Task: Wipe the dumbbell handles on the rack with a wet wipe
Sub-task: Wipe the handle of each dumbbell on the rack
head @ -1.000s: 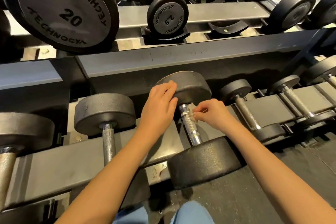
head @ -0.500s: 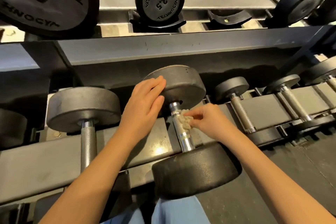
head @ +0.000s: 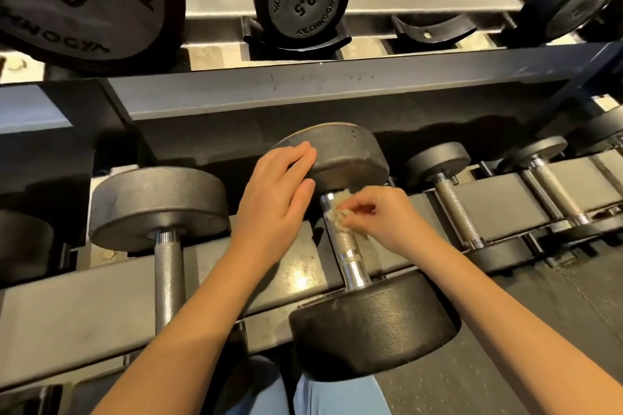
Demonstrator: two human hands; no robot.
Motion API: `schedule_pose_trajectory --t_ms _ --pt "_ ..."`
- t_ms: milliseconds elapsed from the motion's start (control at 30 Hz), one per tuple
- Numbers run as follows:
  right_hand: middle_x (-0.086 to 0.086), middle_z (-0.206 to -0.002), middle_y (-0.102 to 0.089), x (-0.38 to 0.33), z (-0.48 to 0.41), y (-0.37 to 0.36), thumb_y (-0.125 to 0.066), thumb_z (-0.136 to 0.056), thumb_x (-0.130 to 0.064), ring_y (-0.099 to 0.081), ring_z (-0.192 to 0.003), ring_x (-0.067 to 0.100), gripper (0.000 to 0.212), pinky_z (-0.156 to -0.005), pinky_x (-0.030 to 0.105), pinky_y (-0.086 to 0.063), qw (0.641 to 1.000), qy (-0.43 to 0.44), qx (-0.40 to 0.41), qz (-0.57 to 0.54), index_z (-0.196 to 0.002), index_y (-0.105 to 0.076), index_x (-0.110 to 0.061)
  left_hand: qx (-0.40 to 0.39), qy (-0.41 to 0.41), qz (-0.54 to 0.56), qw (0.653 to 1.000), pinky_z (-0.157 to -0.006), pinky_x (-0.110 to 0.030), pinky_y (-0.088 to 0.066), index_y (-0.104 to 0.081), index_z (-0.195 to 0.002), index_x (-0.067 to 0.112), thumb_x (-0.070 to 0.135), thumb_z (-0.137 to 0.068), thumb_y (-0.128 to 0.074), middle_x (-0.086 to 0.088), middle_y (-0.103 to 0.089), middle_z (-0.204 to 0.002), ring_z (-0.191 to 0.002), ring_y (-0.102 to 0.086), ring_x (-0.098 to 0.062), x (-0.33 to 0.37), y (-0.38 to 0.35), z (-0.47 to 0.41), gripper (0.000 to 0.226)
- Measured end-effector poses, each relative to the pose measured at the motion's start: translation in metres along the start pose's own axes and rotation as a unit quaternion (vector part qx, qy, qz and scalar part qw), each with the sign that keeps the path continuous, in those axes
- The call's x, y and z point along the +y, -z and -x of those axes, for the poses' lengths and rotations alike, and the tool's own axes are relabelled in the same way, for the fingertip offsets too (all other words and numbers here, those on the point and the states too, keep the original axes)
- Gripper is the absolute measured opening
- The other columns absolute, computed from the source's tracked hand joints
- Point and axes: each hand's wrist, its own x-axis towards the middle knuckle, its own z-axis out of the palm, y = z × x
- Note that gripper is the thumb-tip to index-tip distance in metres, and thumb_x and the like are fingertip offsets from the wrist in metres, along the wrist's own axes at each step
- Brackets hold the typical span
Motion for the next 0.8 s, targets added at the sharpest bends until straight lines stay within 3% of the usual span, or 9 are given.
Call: schedule_pose_trajectory --t_ms 100,267,467,567,700,800 --pt "-0.018 -0.076 -0.056 -0.004 -0.002 0.0 -0.074 -0.08 -0.012 -0.052 -0.071 -0.005 0.021 -0.068 0.008 -0.039 1.0 0.001 0.013 0.006 -0.101 -0.073 -0.017 0.0 -0.001 0.002 1.0 -0.106 -0.018 -0.023 -0.047 -0.138 0.015 0.034 -0.096 -0.033 0.003 -0.048 -0.139 -0.129 -0.035 -0.009 0.002 0.002 -0.001 0.048" --pt "-0.013 -0.076 -0.057 -0.001 0.015 0.001 -0.082 -0.071 -0.014 -0.052 -0.07 0.002 0.015 -0.067 0.012 -0.041 0.993 0.004 -0.102 0.058 -0.084 -0.076 -0.018 -0.002 -0.003 0.003 1.0 -0.107 -0.023 -0.025 -0.047 -0.139 0.015 0.035 -0.097 -0.032 0.003 -0.048 -0.139 -0.13 -0.036 -0.009 0.002 0.003 -0.002 0.049" --pt "-0.002 -0.087 -0.055 -0.012 -0.004 -0.004 -0.077 -0.076 -0.011 -0.051 -0.076 0.011 0.012 -0.071 0.02 -0.041 0.993 0.051 0.019 0.103 -0.087 -0.074 -0.009 -0.006 -0.004 0.001 1.0 -0.107 -0.025 -0.027 -0.048 -0.138 0.015 0.034 -0.096 -0.032 0.003 -0.047 -0.14 -0.13 -0.035 -0.01 0.003 0.003 -0.003 0.049" --pt "-0.01 -0.079 -0.057 -0.011 0.006 0.002 -0.078 -0.075 -0.012 -0.05 -0.07 0.004 0.008 -0.07 0.021 -0.042 0.992 0.013 -0.044 0.114 -0.08 -0.072 -0.016 -0.003 -0.002 0.005 1.0 -0.106 -0.026 -0.028 -0.047 -0.138 0.015 0.035 -0.097 -0.032 0.003 -0.047 -0.14 -0.13 -0.036 -0.011 0.002 0.004 -0.003 0.049" --pt "-0.013 -0.065 -0.061 -0.009 0.02 0.011 -0.083 -0.068 -0.009 -0.053 -0.06 -0.002 0.022 -0.061 0.013 -0.042 0.974 -0.052 -0.185 0.123 -0.066 -0.068 -0.025 0.0 -0.004 0.003 1.0 -0.105 -0.025 -0.028 -0.049 -0.137 0.014 0.034 -0.097 -0.033 0.003 -0.049 -0.139 -0.128 -0.037 -0.012 0.002 0.002 -0.004 0.048" --pt "-0.008 -0.065 -0.061 -0.009 0.014 0.006 -0.083 -0.069 -0.015 -0.05 -0.057 -0.001 0.02 -0.054 0.006 -0.038 0.983 -0.051 -0.136 0.111 -0.066 -0.066 -0.024 -0.003 -0.006 -0.002 1.0 -0.105 -0.026 -0.029 -0.048 -0.138 0.014 0.034 -0.096 -0.033 0.002 -0.049 -0.139 -0.128 -0.038 -0.012 0.002 0.003 -0.005 0.049"
